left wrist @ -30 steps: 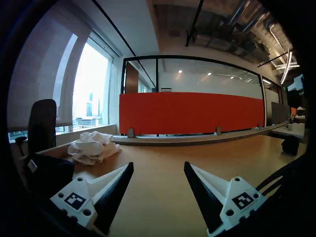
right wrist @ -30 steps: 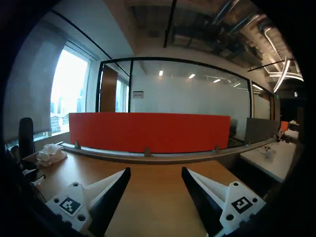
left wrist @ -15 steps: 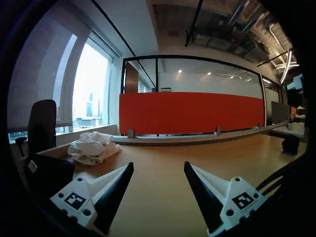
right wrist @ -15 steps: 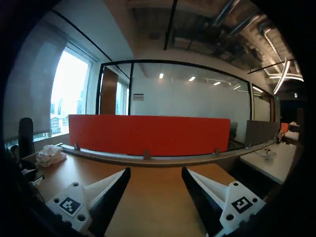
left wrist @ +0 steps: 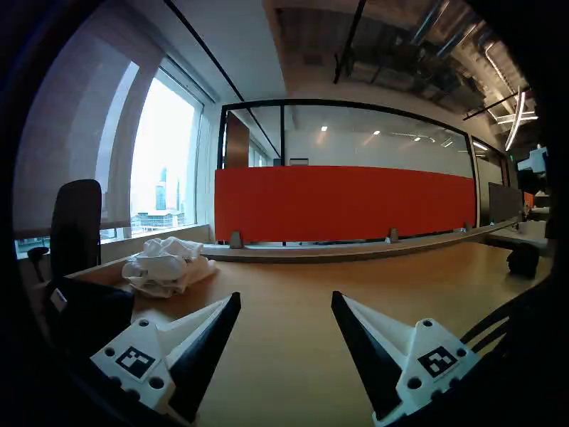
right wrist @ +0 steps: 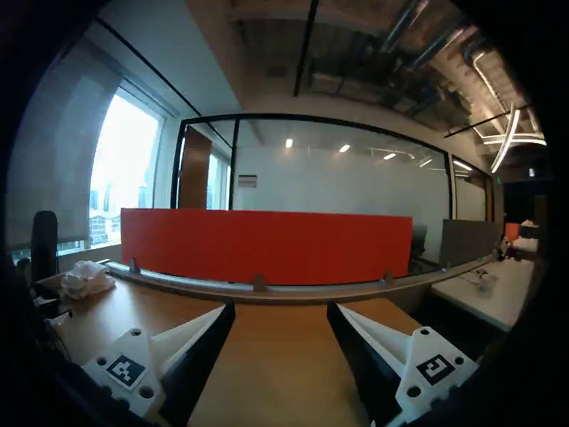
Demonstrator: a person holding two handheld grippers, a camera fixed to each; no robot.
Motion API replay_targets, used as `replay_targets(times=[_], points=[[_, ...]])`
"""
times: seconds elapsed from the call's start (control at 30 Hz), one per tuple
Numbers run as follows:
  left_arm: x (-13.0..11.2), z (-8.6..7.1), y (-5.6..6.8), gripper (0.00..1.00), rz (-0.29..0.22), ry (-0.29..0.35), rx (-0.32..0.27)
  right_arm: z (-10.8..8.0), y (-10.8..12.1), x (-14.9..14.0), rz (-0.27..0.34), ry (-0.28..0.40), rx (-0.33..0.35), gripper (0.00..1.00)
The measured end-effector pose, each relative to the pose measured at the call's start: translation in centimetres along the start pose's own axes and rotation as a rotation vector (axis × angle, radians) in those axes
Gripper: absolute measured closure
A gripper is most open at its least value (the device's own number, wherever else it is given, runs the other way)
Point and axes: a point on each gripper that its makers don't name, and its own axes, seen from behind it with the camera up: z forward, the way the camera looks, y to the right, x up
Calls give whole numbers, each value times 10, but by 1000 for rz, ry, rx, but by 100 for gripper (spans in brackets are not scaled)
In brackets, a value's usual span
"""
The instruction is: Fold towel
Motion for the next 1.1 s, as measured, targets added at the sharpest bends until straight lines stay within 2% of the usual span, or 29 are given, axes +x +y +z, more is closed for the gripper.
replay_targets(times=[0.27, 0.4, 0.6, 1.1], points=[[-1, 0, 0, 5, 0, 0, 0, 0, 14, -20, 51, 30, 0, 0], [-1, 0, 0, 5, 0, 0, 0, 3, 20, -34, 59, 42, -8, 0], [-1, 0, 1, 5, -1, 0, 0, 9, 22, -58, 83, 37, -12, 0], [-1, 0, 1, 5, -1, 1, 0, 12, 23, -114, 60, 13, -16, 0]])
